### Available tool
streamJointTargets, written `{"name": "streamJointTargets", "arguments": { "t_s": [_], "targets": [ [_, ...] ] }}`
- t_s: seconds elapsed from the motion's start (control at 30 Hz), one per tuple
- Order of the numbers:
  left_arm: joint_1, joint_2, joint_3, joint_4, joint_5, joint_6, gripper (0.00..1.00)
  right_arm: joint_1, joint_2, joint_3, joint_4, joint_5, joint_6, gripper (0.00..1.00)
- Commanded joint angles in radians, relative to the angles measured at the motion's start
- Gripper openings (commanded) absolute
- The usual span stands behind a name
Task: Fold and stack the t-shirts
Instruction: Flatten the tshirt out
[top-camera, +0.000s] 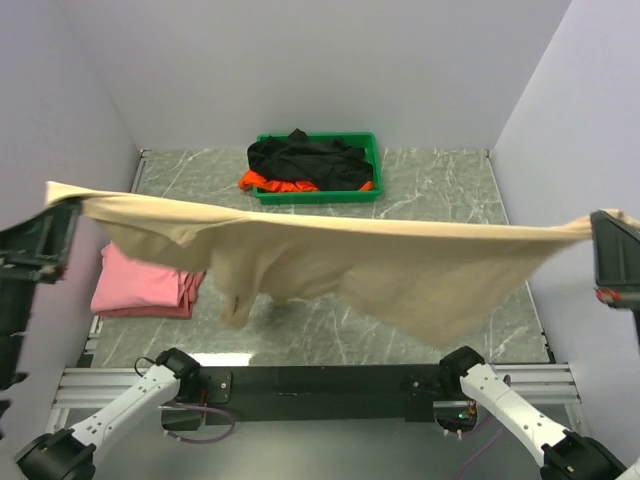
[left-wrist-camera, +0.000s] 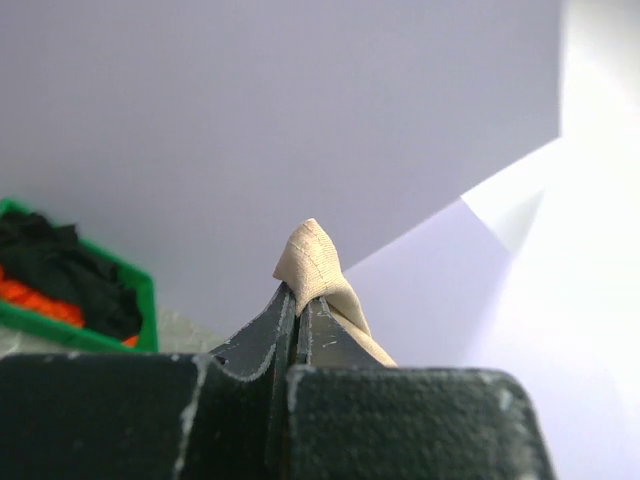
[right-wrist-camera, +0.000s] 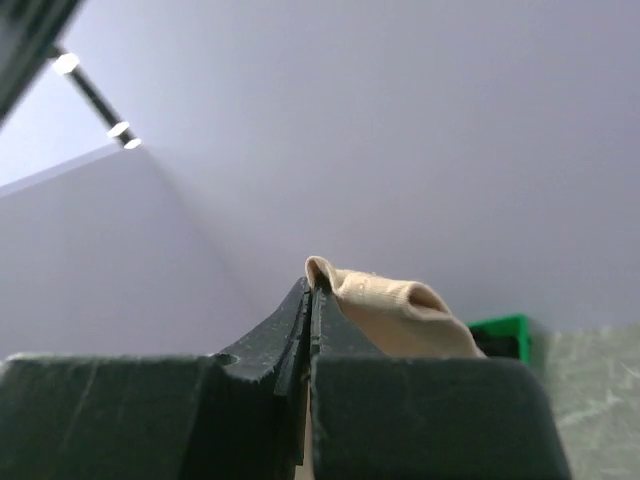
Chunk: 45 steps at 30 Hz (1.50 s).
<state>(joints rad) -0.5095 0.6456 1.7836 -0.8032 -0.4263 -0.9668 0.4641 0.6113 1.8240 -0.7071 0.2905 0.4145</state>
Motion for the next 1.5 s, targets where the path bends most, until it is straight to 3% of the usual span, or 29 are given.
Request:
{"name": "streamJointTargets", "arguments": {
  "t_s": [0.0,0.17,0.23,0.43,0.47,0.53,0.6,0.67,0.73,0.9,1.07,1.23,1.47],
  "targets": [
    [0.014,0.092,0.126,-0.005,0.018,0.106,0.01,-0.005,0.024,0.106,-0.035,-0.08,-0.04,0.0],
    [0.023,0.143,0.152,0.027,-0.046,0.128,0.01,-0.005,0.013,0.019,-0.005,0.018,-0.033,0.0],
    [0.023,0.193,0.134,0.047,-0.119,0.152,0.01,-0.007,0.031,-0.027,0.003,0.142,-0.022,0.0],
    [0.031,0.468,0.007,0.033,-0.362,0.166,0.01,-0.005,0.145,-0.302,0.047,0.436,0.046,0.0],
    [0.043,0.5,-0.057,0.045,-0.367,0.172,0.01,-0.008,0.162,-0.41,0.07,0.511,0.061,0.0],
    [0.139,0.577,-0.145,0.106,-0.303,0.189,0.01,-0.046,0.226,-0.551,0.125,0.516,0.104,0.0],
    [0.248,0.641,-0.313,0.287,-0.094,0.25,0.01,-0.085,0.296,-0.647,0.211,0.432,0.142,0.0],
    [0.287,0.693,-0.453,0.461,0.015,0.266,0.0,-0.154,0.35,-0.788,0.349,0.307,0.147,0.0],
    [0.304,0.799,-0.503,0.533,0.04,0.3,0.01,-0.2,0.459,-0.877,0.432,0.212,0.144,0.0],
    [0.31,1.086,-0.394,0.556,0.095,0.353,0.0,-0.323,0.771,-0.824,0.508,0.017,0.121,0.0],
    [0.312,1.236,-0.273,0.506,0.098,0.341,0.0,-0.334,0.958,-0.675,0.472,-0.004,0.081,0.0],
    [0.31,1.232,-0.297,0.536,0.112,0.336,0.01,-0.343,1.001,-0.623,0.469,0.006,0.07,0.01],
    [0.312,1.096,-0.342,0.516,0.09,0.313,0.01,-0.349,0.903,-0.646,0.428,0.088,0.081,0.0]
  ]
}}
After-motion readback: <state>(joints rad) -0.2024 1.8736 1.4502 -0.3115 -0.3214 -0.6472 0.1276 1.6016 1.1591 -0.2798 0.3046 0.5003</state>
